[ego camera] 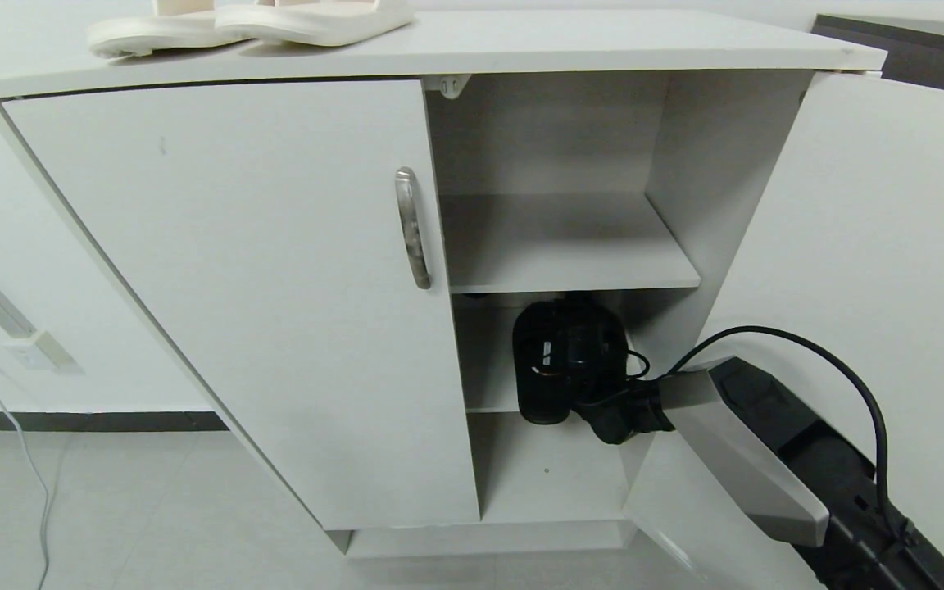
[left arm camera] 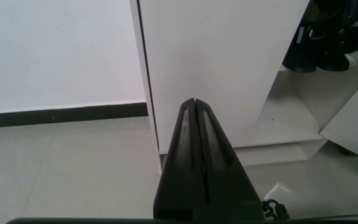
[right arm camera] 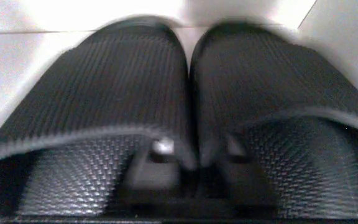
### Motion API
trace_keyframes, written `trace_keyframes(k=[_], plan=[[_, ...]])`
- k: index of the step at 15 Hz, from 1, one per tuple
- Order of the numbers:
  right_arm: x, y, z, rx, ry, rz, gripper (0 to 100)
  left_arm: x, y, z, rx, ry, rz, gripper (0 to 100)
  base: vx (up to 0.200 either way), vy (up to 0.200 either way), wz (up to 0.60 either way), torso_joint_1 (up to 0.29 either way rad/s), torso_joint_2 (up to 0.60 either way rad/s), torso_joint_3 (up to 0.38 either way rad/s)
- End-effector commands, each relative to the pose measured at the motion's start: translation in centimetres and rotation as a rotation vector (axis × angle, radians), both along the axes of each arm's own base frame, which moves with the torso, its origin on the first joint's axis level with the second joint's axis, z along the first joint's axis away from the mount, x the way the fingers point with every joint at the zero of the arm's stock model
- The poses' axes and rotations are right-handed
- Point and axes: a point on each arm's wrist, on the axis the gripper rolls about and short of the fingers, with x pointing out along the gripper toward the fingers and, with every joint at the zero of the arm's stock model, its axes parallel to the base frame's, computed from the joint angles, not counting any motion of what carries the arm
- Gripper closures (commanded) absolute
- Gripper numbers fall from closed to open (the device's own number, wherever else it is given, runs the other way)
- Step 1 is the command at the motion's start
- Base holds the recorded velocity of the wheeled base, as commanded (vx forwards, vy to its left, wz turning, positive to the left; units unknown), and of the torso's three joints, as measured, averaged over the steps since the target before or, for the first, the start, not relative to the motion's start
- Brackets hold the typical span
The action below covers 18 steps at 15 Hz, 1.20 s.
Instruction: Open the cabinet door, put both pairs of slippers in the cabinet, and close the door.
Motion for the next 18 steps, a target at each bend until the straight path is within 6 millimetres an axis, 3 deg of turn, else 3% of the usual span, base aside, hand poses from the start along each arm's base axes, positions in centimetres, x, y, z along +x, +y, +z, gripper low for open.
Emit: trace_keyframes(k=[1, 6, 11, 15, 18], plan=[[-0.2, -0.1, -0.3, -0.008, 0.012, -0.001, 0, 0.0, 0.0, 0.0, -0.001, 0.002, 0.0, 100, 0.0, 0.0, 0.0, 0.0, 0.0, 0.0], [-2.5, -0.8, 1.2, -0.015, 0.028, 0.012, 0, 0.0, 0.0, 0.0, -0.001, 0.002, 0.0, 100, 0.0, 0.0, 0.0, 0.0, 0.0, 0.0], [-5.9, 0.1, 2.3, -0.004, 0.008, 0.061, 0, 0.0, 0.0, 0.0, -0.001, 0.002, 0.0, 100, 0.0, 0.0, 0.0, 0.0, 0.0, 0.0], [-11.7, 0.4, 4.5, -0.011, 0.017, 0.14, 0, 0.0, 0.0, 0.0, 0.001, 0.002, 0.0, 100, 0.0, 0.0, 0.0, 0.0, 0.0, 0.0], [-16.8, -0.5, 5.7, -0.026, 0.037, 0.198, 0, 0.0, 0.0, 0.0, -0.001, 0.002, 0.0, 100, 0.0, 0.0, 0.0, 0.0, 0.0, 0.0]])
